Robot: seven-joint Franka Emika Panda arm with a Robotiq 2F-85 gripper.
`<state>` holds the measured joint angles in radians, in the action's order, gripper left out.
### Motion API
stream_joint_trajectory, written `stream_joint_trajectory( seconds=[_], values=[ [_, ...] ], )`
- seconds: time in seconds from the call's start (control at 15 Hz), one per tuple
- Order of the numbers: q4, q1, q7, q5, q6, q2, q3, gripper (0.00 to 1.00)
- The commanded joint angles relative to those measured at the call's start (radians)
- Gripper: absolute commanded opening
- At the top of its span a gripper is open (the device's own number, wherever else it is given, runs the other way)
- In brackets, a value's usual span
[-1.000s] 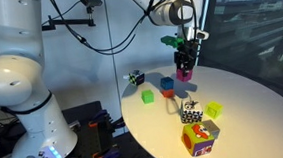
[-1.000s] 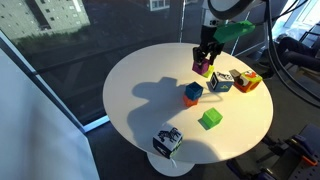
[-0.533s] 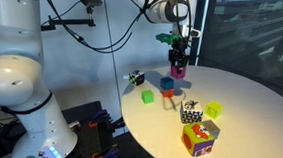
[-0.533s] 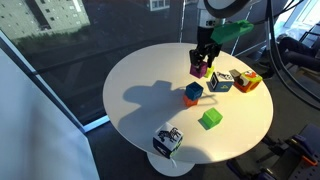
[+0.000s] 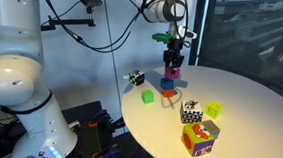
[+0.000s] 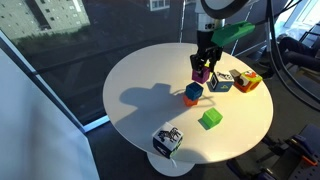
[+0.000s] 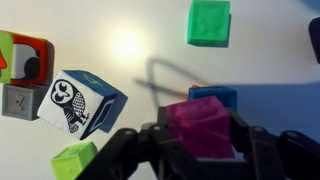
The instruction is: Put the pink block on the blue block
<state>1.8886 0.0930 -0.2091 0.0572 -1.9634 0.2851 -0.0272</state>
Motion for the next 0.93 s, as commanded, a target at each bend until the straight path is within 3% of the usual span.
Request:
stream_joint_trajectory(
  seconds=[0.0,0.87],
  values=[
    [0.020,0.008,-0.014,0.007,0.018,-0.027,-0.006,0.33],
    [0.079,0.036,-0.048,0.040,-0.094,-0.031,-0.005,0.33]
  ],
)
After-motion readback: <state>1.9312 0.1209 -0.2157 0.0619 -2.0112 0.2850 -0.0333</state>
